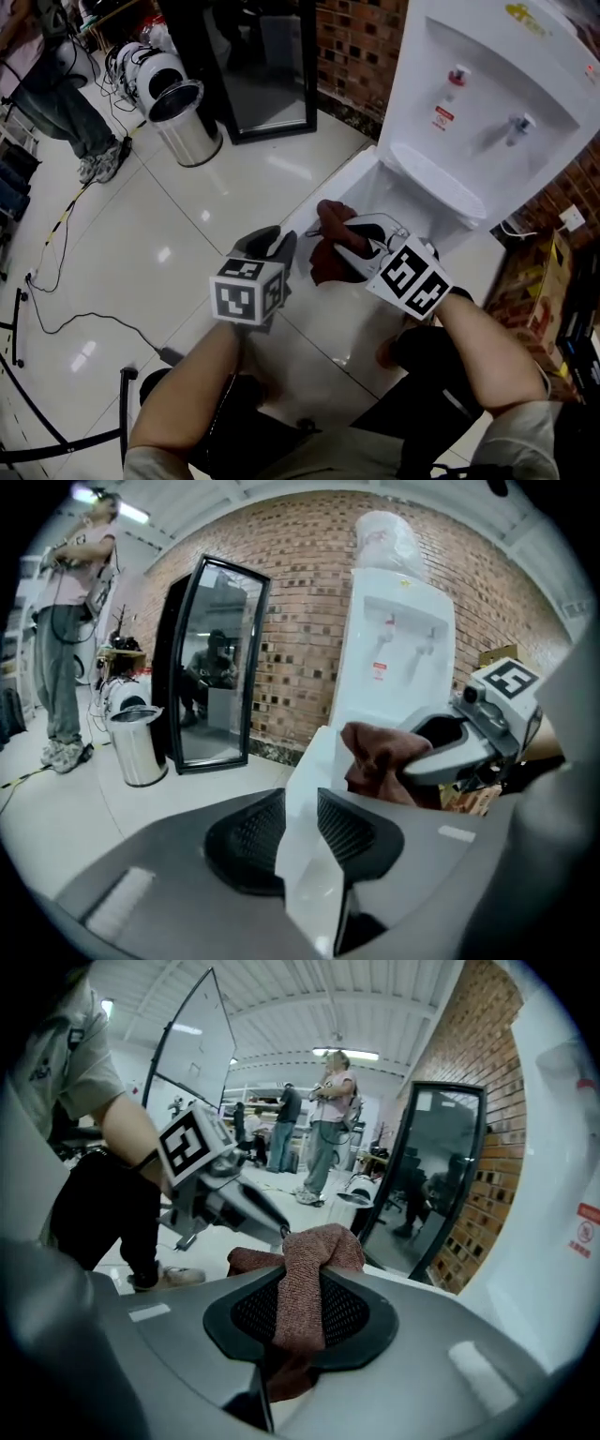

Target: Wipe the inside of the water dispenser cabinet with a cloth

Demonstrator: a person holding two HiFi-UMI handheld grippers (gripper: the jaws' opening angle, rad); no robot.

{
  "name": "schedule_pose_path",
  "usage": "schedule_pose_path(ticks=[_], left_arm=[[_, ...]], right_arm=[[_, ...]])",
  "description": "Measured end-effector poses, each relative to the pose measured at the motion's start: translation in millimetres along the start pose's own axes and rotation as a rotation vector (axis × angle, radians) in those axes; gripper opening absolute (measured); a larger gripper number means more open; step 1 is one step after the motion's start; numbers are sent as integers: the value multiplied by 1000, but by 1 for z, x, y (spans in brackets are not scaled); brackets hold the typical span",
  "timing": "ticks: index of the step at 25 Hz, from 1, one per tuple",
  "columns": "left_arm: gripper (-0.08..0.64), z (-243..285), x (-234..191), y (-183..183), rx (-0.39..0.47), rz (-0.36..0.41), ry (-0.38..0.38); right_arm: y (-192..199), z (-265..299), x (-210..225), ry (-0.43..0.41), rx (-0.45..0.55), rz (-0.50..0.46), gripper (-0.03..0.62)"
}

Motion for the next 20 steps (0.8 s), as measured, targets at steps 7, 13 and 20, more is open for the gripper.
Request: schedule_pose_path(ticks=[7,13,20], left_arm=[[70,6,-19,-9,-18,-5,24],[63,10,-27,-14,-19,8,34],[59,14,-36,-19,-29,25,33]], right_arm=[[9,22,-26,-132,-55,-109,95],[-6,49,-48,-239,-45,-214,95],[-20,88,-53,-221,-63,-271,95]])
Point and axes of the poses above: the fingertips, and each gripper's own axes: z forward along the fingers, x to its right, y out of its underside, the point moved 10 cm from there along -z, backward along the fingers, and after that the axes turned 6 degrees about -z, right-handed, at the moved point
